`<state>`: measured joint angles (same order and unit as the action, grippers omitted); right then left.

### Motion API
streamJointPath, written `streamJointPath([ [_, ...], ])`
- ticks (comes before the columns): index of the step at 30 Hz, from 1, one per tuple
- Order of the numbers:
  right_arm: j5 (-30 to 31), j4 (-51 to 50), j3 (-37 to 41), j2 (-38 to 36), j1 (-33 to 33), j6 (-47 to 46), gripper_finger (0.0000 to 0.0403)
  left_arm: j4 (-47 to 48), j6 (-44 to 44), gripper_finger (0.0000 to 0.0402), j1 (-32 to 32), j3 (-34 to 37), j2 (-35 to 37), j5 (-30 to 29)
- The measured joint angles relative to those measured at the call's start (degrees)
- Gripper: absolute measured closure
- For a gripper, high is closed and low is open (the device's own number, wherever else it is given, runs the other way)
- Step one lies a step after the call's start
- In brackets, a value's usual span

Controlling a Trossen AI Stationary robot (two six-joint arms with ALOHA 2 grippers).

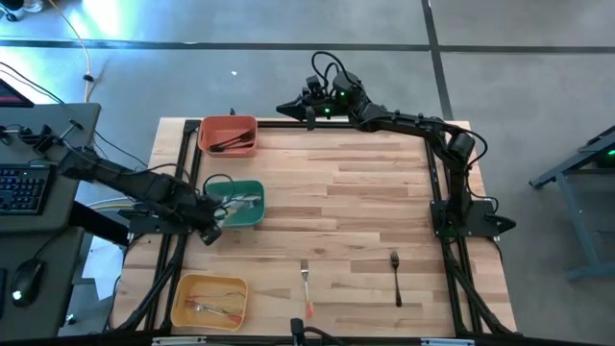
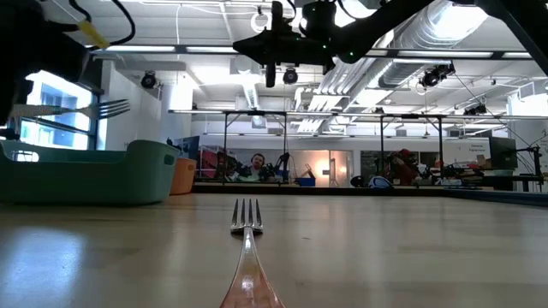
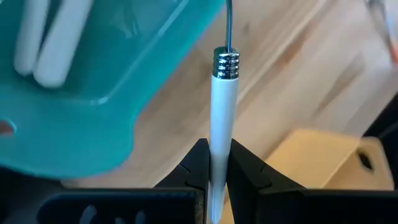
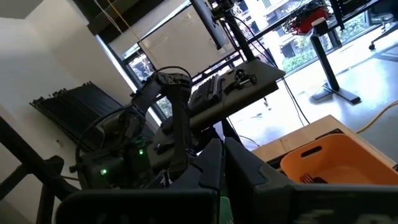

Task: Sort silverware by color (type)
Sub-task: Put the white fork into the green bin, then put the orange fork into the yellow bin

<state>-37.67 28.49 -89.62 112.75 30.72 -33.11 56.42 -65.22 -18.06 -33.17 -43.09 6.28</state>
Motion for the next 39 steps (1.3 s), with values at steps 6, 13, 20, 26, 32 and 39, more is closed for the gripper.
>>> streamJointPath([
  [6,0.0,0.0,0.0,0.0,-0.1,-0.9,0.0403,-2.4,0.0,0.0383,4.9,-0.9,-1.6,-0.4],
  [13,0.7,0.0,0.0,0.0,-0.9,-0.5,0.0403,-1.8,4.3,0.0383,10.7,-0.7,-5.6,-0.9],
  [20,1.5,0.0,0.0,0.0,-2.3,0.4,0.0403,-5.5,7.3,0.038,16.8,-0.7,-10.5,1.5],
  [26,1.7,0.2,0.0,0.0,-3.4,-0.1,0.0403,-7.0,11.8,0.0332,17.4,-0.7,-11.9,2.4],
  [32,1.6,0.5,0.0,0.0,-4.4,-0.5,0.0403,-6.9,19.1,0.0309,18.2,-0.8,-11.2,2.2],
  [39,-8.8,-1.5,0.0,0.0,-4.5,2.8,0.0403,-8.3,20.1,0.0353,18.0,-0.8,-8.7,3.6],
])
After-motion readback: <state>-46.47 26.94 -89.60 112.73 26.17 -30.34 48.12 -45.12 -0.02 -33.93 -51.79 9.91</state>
